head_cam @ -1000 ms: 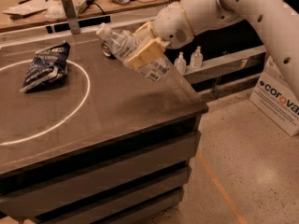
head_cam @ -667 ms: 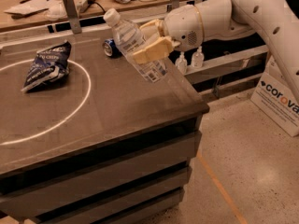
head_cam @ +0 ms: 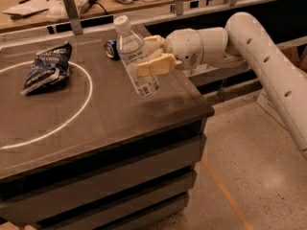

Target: Place blue plastic bottle upright

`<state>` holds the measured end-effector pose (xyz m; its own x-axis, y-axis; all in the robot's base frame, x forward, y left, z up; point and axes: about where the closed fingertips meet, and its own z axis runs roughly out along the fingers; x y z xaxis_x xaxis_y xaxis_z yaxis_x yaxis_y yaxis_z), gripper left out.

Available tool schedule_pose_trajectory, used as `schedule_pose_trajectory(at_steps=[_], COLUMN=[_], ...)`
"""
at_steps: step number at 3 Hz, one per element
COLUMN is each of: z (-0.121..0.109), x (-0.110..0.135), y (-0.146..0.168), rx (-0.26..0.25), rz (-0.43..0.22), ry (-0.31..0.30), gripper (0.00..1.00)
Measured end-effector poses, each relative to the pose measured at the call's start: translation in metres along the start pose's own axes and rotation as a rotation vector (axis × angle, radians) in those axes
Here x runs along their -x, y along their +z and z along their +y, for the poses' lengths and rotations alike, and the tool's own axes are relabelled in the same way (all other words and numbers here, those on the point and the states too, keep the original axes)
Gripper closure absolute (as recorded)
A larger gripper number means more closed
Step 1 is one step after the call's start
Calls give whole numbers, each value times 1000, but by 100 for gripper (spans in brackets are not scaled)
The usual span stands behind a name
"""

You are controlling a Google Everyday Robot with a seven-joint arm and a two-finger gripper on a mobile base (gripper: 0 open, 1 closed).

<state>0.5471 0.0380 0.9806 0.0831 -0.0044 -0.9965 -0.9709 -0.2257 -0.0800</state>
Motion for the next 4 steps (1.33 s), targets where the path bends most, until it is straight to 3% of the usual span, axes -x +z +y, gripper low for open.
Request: schedule_pose_trajectory(at_steps=[3, 4], z=[-3, -9], x=[-8, -23], y=[4, 7], rx=[-36, -28], rz=[-58, -64], ry=[-46, -62], gripper=[100, 100])
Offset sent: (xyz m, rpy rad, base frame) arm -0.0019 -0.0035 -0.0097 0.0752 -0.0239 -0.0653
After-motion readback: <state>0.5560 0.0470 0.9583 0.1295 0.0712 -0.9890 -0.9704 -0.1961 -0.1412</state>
